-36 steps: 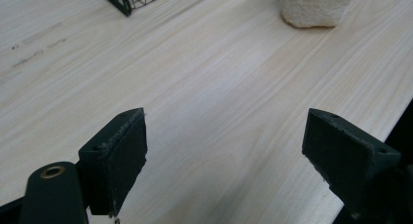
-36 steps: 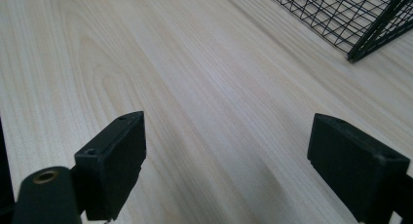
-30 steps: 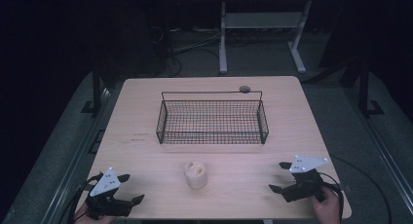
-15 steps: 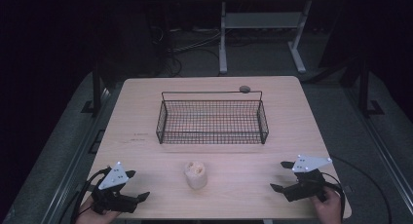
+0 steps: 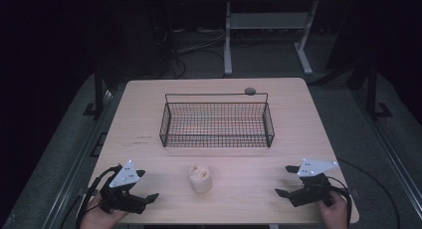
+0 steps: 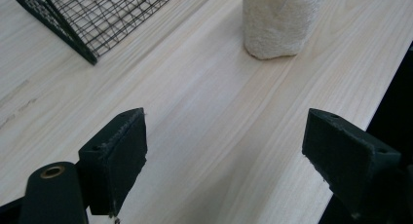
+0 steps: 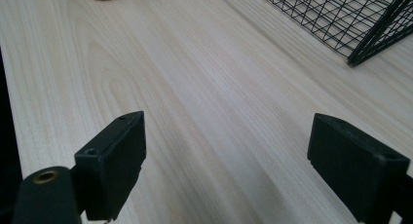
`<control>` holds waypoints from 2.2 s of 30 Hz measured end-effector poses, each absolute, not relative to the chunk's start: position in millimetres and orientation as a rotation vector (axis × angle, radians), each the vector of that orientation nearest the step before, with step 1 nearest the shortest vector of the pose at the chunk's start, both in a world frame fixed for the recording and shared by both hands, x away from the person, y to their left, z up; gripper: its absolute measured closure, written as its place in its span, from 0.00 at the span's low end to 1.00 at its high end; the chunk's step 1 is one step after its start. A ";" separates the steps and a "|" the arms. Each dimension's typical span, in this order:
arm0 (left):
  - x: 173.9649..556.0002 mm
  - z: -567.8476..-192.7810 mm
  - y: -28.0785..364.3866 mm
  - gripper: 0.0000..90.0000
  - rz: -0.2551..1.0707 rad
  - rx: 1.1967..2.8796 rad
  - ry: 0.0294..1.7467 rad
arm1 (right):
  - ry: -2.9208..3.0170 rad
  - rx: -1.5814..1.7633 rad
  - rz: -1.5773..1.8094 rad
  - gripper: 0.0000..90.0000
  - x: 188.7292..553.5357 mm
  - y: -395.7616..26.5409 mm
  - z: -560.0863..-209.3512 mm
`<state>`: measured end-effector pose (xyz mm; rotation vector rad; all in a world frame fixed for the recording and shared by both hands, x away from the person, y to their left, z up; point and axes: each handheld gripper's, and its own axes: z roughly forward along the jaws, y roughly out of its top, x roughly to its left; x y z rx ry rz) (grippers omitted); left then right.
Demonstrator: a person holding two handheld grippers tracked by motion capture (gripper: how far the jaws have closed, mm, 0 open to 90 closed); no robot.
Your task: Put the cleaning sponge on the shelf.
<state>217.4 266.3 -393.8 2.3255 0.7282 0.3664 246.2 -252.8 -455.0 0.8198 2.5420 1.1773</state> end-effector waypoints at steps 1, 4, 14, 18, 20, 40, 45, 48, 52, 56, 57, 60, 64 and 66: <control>217.9 -391.3 262.5 0.18 0.360 2.323 0.715 | 2.542 0.816 1.182 0.15 246.0 -252.8 -454.9; 219.0 -388.9 258.3 0.18 0.356 2.329 0.699 | 2.542 0.815 1.183 0.15 245.9 -253.2 -454.8; 226.8 -381.4 239.2 0.18 0.332 2.369 0.640 | 2.536 0.818 1.192 0.15 245.9 -253.8 -454.7; 229.0 -382.4 232.4 0.18 0.313 2.381 0.629 | 2.533 0.813 1.194 0.15 245.8 -253.7 -454.5; 229.6 -382.4 228.5 0.18 0.309 2.383 0.620 | 2.534 0.813 1.195 0.15 246.0 -253.9 -454.5; 242.7 -382.7 195.2 0.18 0.262 2.425 0.527 | 2.532 0.816 1.198 0.15 245.9 -254.5 -454.3; 244.8 -382.4 190.6 0.18 0.259 2.426 0.519 | 2.531 0.814 1.198 0.15 245.8 -254.8 -454.1; 246.1 -382.5 187.5 0.18 0.253 2.433 0.506 | 2.525 0.815 1.203 0.15 245.9 -254.8 -454.0; 247.9 -383.9 182.8 0.18 0.247 2.442 0.498 | 2.528 0.812 1.199 0.15 245.9 -254.7 -454.0; 250.0 -384.6 179.3 0.18 0.242 2.447 0.493 | 2.526 0.815 1.205 0.15 245.8 -254.8 -453.9; 250.7 -384.5 178.4 0.18 0.243 2.450 0.490 | 2.525 0.816 1.205 0.15 245.8 -254.8 -453.9; 252.3 -383.8 176.3 0.18 0.240 2.454 0.486 | 2.525 0.812 1.207 0.15 245.7 -254.8 -453.8; 254.0 -383.1 173.4 0.18 0.239 2.459 0.478 | 2.524 0.811 1.208 0.15 245.7 -254.9 -453.7; 255.1 -382.8 172.1 0.18 0.238 2.464 0.474 | 2.524 0.812 1.210 0.15 245.8 -254.9 -453.7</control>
